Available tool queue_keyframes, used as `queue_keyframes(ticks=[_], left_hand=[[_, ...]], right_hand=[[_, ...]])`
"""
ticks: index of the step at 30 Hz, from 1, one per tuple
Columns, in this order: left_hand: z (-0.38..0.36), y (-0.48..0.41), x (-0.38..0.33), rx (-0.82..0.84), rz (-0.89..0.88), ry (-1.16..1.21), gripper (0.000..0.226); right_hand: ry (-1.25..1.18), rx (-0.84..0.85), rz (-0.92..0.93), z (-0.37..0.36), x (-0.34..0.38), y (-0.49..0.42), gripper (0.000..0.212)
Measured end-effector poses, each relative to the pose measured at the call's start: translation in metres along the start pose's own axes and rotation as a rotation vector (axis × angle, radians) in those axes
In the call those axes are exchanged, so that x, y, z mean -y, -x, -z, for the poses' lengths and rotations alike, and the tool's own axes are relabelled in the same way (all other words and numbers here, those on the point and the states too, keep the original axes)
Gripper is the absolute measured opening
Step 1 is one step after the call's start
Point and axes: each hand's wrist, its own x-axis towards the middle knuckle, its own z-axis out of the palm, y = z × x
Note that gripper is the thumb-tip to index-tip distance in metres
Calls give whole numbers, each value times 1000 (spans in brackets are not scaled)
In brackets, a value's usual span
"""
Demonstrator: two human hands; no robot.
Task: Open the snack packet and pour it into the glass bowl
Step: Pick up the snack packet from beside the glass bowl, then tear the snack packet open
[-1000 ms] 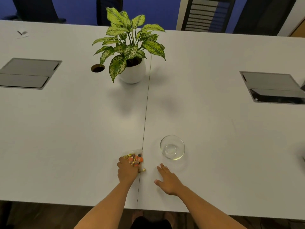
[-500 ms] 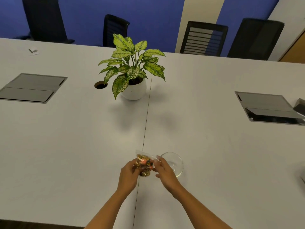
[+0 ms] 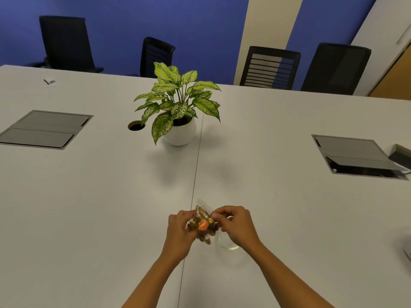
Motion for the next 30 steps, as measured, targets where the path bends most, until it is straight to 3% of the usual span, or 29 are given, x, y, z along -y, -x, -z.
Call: queue_keyframes(ticks=[3,5,7,9,11,14,24,30], left_hand=[[0,10,-9,1,58,-25,90],[-1,18,-18,-38,79,-6,105],[-3,25,-28,-157,73,86,94],[-3,29,-35,-243,69,216,66],[0,29,-41,-199,81,340,44],[3,29,-52,-101,114,455,44],[7,20,-72,-29,234,572,17],[17,19,-73,-104,297,608,15]], right_hand=[[-41,-56,-32,0,7,4,17],[-79,-70,-53,-1,10,7,11],[-100,-79,-60,-1,12,12,8],[-116,-100,-60,-1,14,17,9],[-144,-113,-51,-2,17,21,7],[-151,-138,-45,-2,20,26,3],[-55,-289,44,-10,21,43,3],[-83,-125,101,-12,23,49,18]])
